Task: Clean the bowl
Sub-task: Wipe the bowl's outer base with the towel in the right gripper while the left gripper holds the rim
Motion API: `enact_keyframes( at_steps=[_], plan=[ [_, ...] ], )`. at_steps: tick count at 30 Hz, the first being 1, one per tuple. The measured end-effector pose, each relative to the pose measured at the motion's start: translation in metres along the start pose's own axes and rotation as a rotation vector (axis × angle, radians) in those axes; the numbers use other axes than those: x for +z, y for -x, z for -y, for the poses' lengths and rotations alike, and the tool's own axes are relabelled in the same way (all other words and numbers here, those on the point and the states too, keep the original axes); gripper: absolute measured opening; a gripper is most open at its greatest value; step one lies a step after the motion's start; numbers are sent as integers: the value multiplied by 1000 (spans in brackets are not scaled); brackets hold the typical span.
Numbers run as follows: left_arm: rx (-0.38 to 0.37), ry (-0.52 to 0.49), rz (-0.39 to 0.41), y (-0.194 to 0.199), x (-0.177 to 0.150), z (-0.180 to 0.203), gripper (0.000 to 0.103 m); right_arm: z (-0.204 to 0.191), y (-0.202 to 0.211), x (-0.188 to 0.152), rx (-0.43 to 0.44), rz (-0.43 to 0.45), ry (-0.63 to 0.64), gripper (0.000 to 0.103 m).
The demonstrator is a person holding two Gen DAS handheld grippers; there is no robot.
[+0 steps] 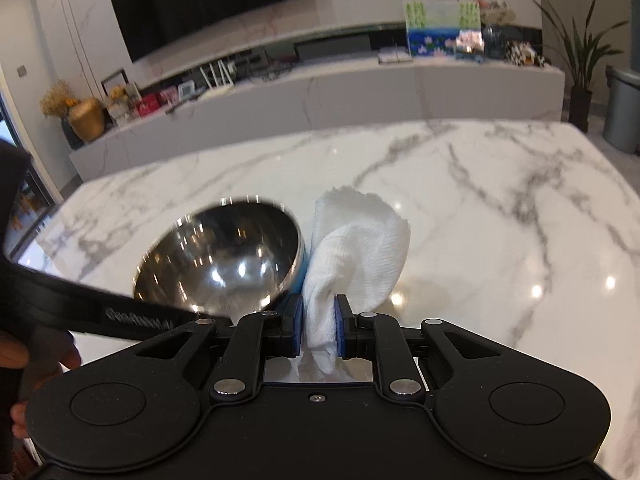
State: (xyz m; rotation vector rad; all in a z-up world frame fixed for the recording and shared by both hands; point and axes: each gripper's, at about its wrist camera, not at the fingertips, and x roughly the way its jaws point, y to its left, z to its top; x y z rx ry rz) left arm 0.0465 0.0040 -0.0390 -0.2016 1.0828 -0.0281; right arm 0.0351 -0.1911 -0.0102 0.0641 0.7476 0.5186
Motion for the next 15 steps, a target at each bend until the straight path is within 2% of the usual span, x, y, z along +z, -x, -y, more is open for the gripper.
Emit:
enact_keyframes(
  at_steps=[5, 6, 15],
  plan=[
    [-6, -26, 13, -1, -1, 0, 54, 1, 7, 5, 22, 10, 15, 15],
    [-10, -27, 17, -1, 0, 0, 50, 1, 4, 4, 23, -1, 19, 15],
    [-13, -21, 12, 0, 1, 0, 50, -5, -15, -10, 34, -113, 48, 14]
  ],
)
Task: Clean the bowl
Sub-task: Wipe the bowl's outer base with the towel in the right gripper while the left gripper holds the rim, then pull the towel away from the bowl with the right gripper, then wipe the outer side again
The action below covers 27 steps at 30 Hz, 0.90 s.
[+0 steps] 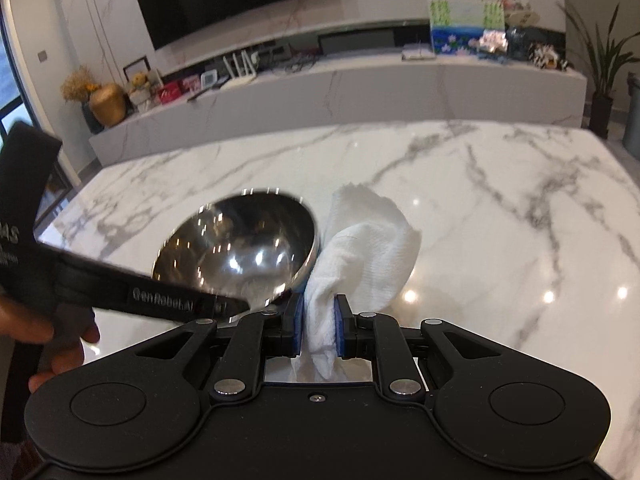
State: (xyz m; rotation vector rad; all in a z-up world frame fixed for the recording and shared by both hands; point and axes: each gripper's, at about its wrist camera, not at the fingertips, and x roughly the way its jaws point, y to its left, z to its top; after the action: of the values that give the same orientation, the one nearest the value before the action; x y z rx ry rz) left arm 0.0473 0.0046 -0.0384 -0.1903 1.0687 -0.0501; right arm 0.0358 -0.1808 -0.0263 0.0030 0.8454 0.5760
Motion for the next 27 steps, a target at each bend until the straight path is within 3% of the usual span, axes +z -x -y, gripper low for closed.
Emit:
enact_keyframes(
  at_steps=[7, 21, 27],
  plan=[
    [1, -8, -3, 1, 0, 0, 50, -8, -15, -8, -9, -59, 30, 14],
    [6, -10, -4, 1, 0, 0, 50, -9, 29, 8, -24, 88, 76, 14],
    [5, -11, -6, 1, 0, 3, 50, -10, 13, 3, -24, 28, 110, 14]
  ],
)
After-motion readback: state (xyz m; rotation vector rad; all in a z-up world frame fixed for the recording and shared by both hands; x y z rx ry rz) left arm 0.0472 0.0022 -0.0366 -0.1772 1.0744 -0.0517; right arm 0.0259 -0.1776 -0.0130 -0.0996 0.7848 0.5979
